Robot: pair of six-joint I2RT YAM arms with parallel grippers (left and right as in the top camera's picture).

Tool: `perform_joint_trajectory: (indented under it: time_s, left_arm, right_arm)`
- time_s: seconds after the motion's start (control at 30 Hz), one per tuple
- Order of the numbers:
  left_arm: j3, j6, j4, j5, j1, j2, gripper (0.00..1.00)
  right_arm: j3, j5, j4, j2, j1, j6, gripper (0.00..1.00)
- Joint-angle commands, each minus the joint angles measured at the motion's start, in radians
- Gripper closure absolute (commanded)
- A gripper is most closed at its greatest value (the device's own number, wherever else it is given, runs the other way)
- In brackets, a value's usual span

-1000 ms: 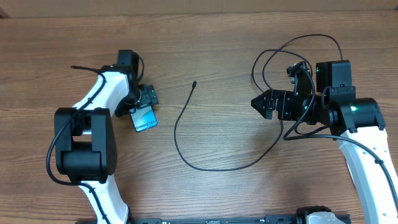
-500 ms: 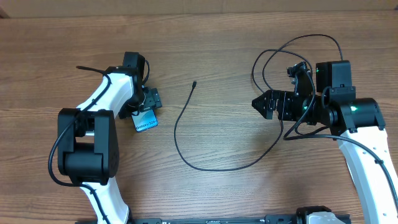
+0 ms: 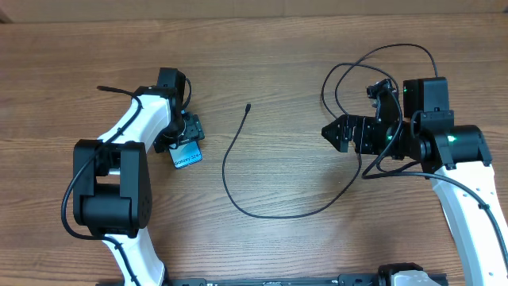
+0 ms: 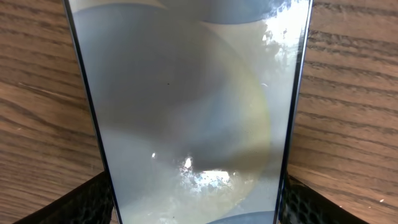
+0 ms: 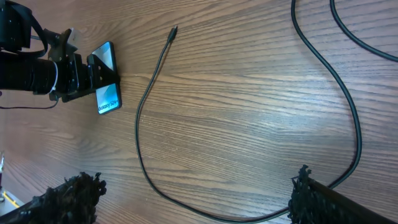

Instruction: Plug charger to phone and switch on socket

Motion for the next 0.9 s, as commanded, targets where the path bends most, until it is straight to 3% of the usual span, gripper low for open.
perform_joint_trajectory:
  time_s: [0.0,0.2,0.47,0.87]
  left_arm:
    - [-0.050,-0.011,-0.015,-0.033,-0.003,0.043,0.22]
    - [-0.035,-0.008,-0.039,-0.068,0.000,0.043,0.22]
    - [-0.034,-0.007,-0.002,-0.072,0.000,0.043,0.01]
    - [-0.034,-0.097,0.034,-0.010,0.005,0.043,0.02]
  right_arm:
    - [-0.005,0.003,0.002,-0.001,0.000,-0.001,0.00]
    - [-0.005,0.003,-0.003,-0.001,0.000,-0.001,0.00]
    - [-0.005,0.003,-0.004,-0.001,0.000,-0.001,0.00]
    - [-0.005,0.003,-0.013,-0.001,0.000,-0.001,0.00]
